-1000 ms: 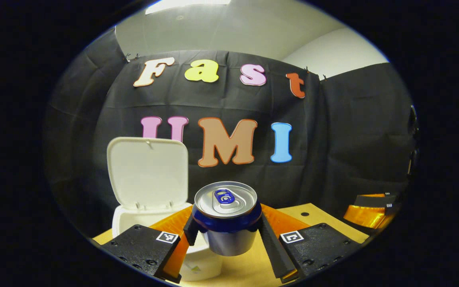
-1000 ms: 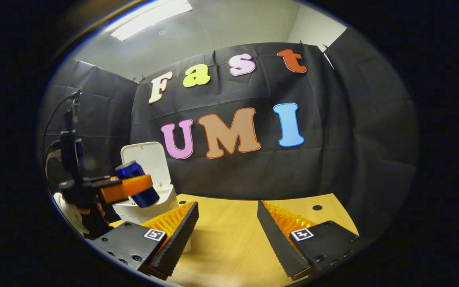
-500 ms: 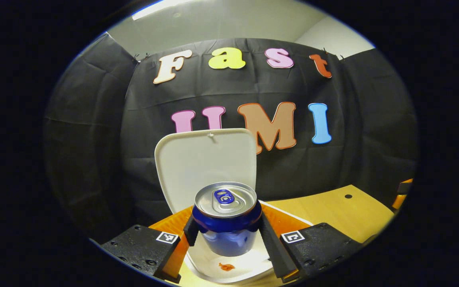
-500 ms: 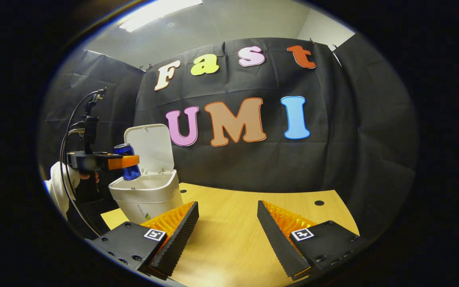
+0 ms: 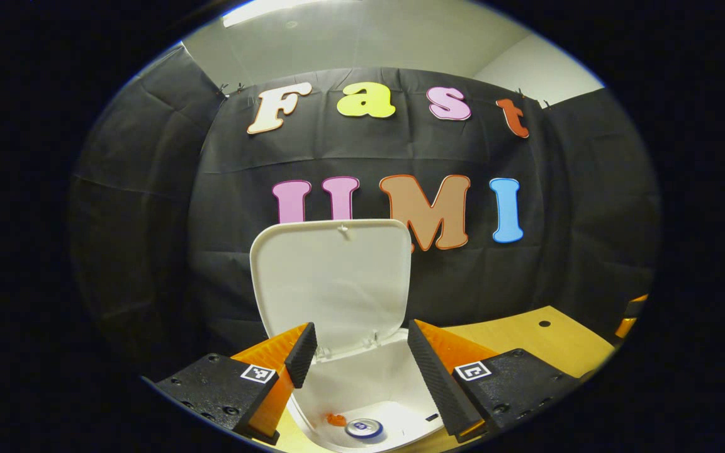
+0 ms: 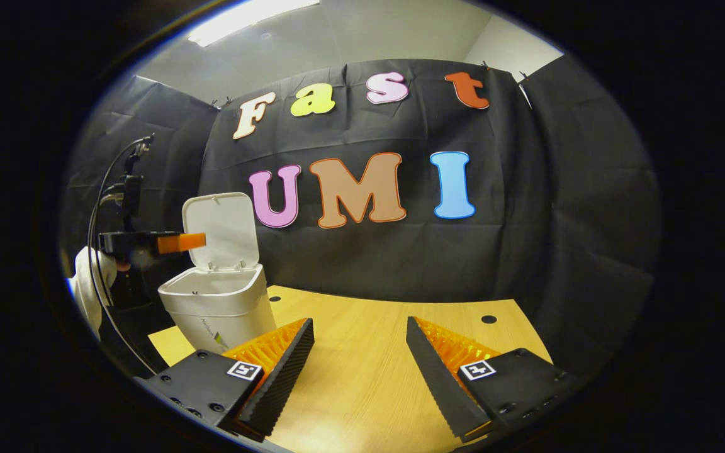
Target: Press the lid of the desktop garbage bin to open it, pick up the crumpled paper on the desktop and throw it into the bin, then pick up the pop can on the desktop and drop it into the bin, and finally close the garbage bin lid.
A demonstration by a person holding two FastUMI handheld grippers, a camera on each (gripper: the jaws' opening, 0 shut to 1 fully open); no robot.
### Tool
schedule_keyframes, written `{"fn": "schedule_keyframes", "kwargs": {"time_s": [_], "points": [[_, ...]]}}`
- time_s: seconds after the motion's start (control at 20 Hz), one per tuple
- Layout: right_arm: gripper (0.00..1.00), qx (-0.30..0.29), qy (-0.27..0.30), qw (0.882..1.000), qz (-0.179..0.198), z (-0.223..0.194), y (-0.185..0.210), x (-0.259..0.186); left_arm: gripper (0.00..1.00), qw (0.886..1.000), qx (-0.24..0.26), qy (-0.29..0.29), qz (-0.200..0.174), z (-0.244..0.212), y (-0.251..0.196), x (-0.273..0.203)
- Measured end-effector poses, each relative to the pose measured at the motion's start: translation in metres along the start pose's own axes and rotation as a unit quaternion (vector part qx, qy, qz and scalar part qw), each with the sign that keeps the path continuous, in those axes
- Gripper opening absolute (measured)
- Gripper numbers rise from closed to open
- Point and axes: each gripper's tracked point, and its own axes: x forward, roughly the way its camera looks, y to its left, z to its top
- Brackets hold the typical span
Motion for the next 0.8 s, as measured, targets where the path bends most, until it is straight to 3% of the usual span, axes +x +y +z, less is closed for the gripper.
{"fn": "schedule_keyframes", "kwargs": {"time_s": [0.45,0.7,0.8], "points": [[0.98,0.011,0.009,1.000,0.011,-0.001,0.001,0.011,0.87,0.998,0.009,-0.060,0.010,0.107,0.018,0.014],[0.98,0.007,0.005,1.000,0.013,0.000,0.004,0.011,0.88,0.998,-0.016,-0.049,0.029,0.128,0.037,0.048],[0.98,0.008,0.008,1.000,0.006,-0.003,0.000,0.009,0.90,0.998,-0.011,-0.038,0.054,0.127,0.053,0.063]]}}
